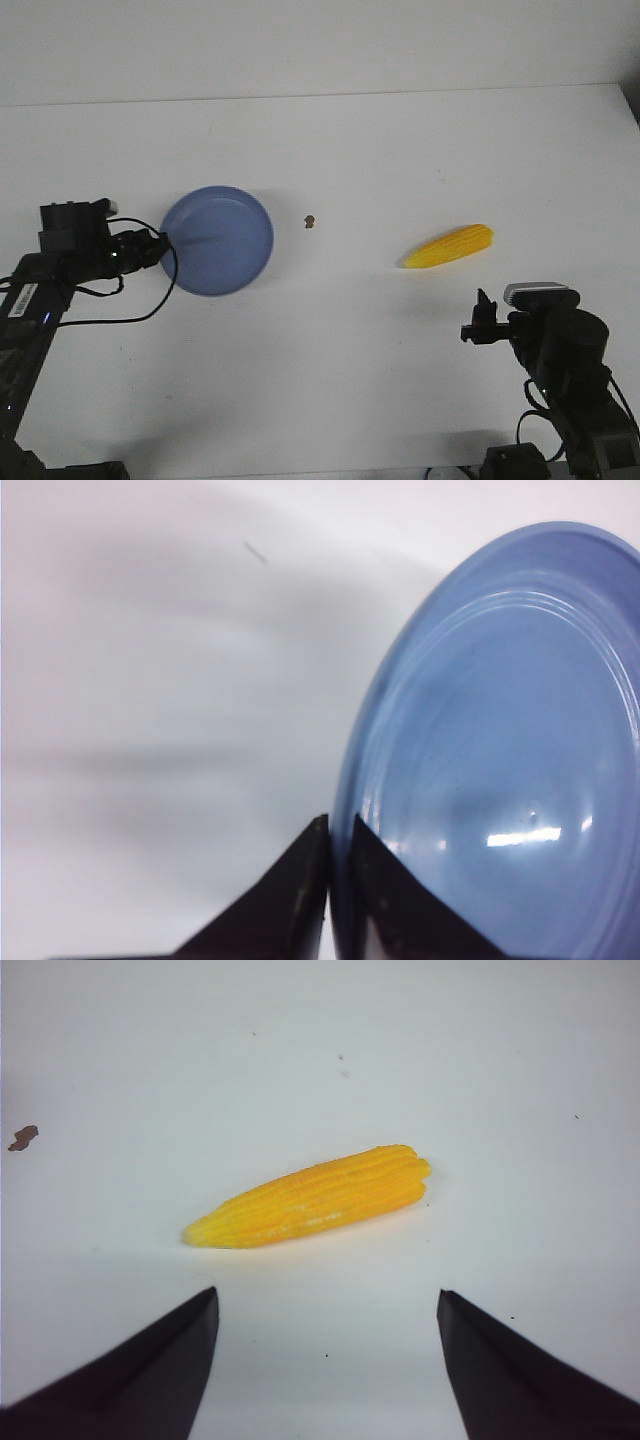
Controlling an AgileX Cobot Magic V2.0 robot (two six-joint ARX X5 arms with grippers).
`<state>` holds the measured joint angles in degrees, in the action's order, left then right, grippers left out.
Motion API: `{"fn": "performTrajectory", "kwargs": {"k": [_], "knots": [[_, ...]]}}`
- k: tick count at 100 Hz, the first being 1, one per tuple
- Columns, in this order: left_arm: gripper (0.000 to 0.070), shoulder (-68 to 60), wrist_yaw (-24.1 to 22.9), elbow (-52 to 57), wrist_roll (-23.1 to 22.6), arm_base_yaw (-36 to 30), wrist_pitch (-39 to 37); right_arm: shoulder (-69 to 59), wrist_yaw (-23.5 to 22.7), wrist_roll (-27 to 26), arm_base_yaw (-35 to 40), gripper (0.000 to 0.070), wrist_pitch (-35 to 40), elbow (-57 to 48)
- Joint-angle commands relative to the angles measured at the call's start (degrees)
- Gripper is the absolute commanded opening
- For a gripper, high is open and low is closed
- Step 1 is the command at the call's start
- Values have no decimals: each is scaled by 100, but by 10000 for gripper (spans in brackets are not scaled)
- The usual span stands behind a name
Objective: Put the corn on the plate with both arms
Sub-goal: 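Push the blue plate with the left gripper toward the table center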
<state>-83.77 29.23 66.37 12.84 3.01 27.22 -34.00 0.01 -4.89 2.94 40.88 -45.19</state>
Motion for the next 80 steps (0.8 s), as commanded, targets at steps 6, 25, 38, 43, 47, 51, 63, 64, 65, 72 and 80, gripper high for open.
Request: {"fn": "performTrajectory", "kwargs": {"k": [6,25,38,43,47,51,63,64,65,72,80], "knots": [[4,-98,105,-15,35,-605,-81,-17,-2,20,0,462,-68,-101],[4,-114,157,-481,350,-1421,-538,-17,-2,20,0,462,-52,-98],[4,-151,256,-855,527,-1849,-890,-17,-4,17,0,462,-55,-101],[4,-179,251,-960,601,-1991,-981,-17,-4,17,0,462,-55,-101],[4,-214,251,-1029,634,-2094,-1062,-17,-4,17,0,462,-55,-101],[4,-254,229,-1084,691,-2194,-1121,-17,-4,17,0,462,-52,-101],[4,-428,13,-1143,743,-2465,-1246,-17,-4,17,0,462,-52,-101],[4,-446,-15,-1143,743,-2487,-1250,-17,-7,17,0,462,-52,-98],[4,-468,-44,-1143,745,-2505,-1257,-17,-7,17,0,462,-52,-98],[4,-640,-136,-1143,807,-2612,-1329,-17,-4,17,0,462,-50,-98],[4,-807,-133,-1143,887,-2695,-1423,-17,-4,17,0,462,-15,-101]]}}
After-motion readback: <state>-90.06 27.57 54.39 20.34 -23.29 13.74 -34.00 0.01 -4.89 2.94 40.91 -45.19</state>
